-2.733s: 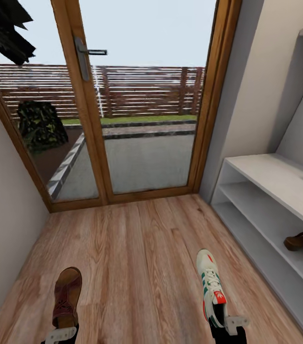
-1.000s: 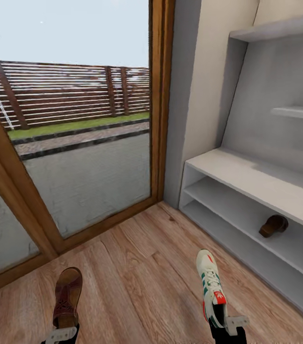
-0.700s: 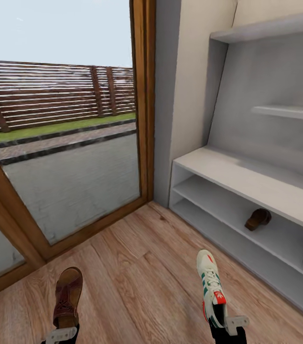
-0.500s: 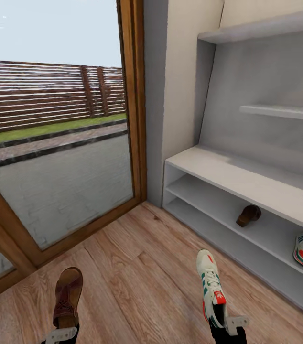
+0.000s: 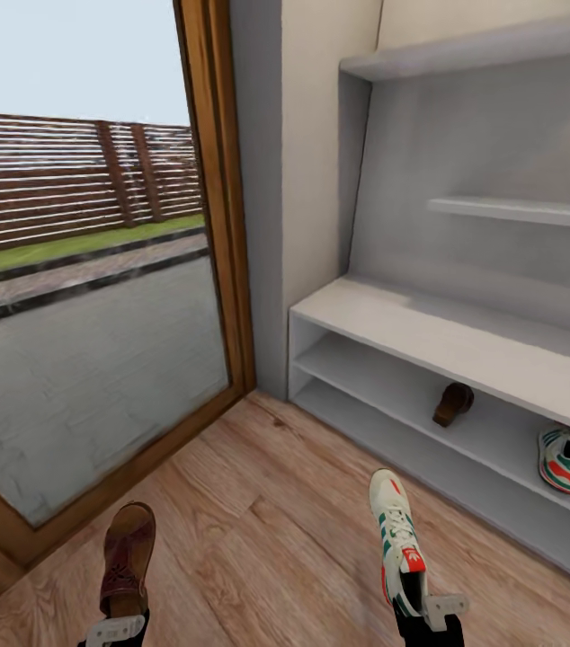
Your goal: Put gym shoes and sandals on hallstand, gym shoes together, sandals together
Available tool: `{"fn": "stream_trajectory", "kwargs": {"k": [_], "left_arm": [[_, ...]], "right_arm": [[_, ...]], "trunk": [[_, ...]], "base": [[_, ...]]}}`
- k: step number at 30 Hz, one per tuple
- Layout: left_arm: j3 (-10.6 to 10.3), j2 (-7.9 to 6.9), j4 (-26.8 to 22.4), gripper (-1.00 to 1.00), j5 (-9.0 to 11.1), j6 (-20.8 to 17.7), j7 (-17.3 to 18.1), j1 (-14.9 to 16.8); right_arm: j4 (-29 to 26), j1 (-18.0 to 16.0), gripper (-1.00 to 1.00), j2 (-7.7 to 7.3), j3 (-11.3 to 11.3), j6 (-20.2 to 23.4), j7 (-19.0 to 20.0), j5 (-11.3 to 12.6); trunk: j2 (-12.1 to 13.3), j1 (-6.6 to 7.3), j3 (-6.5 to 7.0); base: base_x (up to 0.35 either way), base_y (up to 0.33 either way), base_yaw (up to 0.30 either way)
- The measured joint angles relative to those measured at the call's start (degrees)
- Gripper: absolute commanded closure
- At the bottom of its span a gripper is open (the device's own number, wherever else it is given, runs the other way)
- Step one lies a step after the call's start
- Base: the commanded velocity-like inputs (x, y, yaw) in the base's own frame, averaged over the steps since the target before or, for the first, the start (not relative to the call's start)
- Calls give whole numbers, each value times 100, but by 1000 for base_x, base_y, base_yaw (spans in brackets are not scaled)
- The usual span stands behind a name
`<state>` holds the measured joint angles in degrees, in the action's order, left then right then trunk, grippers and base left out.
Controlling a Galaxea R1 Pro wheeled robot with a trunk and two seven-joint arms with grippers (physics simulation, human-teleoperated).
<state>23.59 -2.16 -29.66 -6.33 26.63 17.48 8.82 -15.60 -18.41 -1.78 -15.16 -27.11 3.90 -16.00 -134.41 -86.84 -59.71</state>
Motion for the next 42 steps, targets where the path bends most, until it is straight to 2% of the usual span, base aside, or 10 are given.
{"fn": "stream_trajectory", "kwargs": {"k": [11,42], "left_arm": [[-4,0,1,100,-2,1,0,1],[1,0,3,100,5,2,0,1]], "right_arm": [[-1,0,100,0,2,1,0,0],[-1,-1,100,0,1,-1,0,0]], "trunk": [[0,-2,0],[0,-2,0]], "base": [[119,241,-266],[1,39,-266]]}}
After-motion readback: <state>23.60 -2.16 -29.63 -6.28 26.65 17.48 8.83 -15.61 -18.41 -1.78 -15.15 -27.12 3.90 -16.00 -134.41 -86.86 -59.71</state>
